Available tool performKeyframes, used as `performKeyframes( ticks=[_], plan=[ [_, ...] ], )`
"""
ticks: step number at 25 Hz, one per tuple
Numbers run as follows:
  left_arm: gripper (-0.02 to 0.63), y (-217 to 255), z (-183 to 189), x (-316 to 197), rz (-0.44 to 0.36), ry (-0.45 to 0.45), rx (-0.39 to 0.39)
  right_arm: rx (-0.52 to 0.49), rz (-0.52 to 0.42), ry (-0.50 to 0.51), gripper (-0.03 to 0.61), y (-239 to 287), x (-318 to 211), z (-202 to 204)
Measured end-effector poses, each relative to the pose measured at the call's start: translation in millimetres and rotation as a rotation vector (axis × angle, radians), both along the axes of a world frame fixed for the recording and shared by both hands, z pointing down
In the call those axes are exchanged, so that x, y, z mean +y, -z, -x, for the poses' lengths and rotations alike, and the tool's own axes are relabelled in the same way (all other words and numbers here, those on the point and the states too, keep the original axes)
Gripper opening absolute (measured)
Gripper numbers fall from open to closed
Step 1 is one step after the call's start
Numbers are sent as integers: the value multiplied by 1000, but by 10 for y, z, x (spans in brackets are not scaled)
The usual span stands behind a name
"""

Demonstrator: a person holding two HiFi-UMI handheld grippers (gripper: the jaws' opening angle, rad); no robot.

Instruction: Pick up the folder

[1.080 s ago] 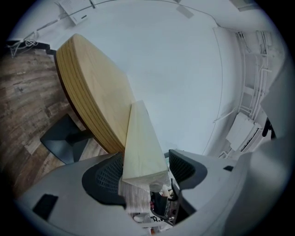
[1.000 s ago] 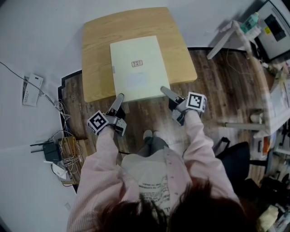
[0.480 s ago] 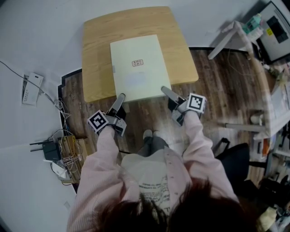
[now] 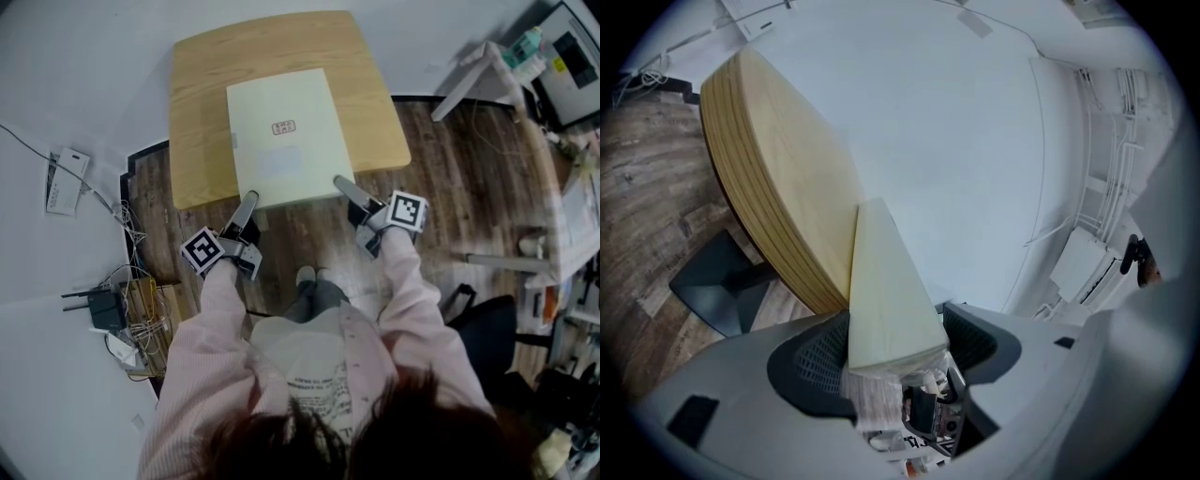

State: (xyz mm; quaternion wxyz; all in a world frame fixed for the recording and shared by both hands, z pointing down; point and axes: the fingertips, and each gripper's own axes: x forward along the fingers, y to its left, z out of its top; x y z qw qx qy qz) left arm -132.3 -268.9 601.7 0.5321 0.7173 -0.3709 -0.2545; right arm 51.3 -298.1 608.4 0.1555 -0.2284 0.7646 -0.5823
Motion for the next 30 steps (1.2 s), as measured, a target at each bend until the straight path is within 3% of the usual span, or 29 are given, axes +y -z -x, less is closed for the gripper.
performKeyframes(
  ticks=[22,30],
  plan=[
    [325,355,33,43,-84,42,-35,-24,-102,41,316,393,-33,43],
    [325,661,97,30,-163,54,-74,-32,-142,48,318,628,-33,86]
  ],
)
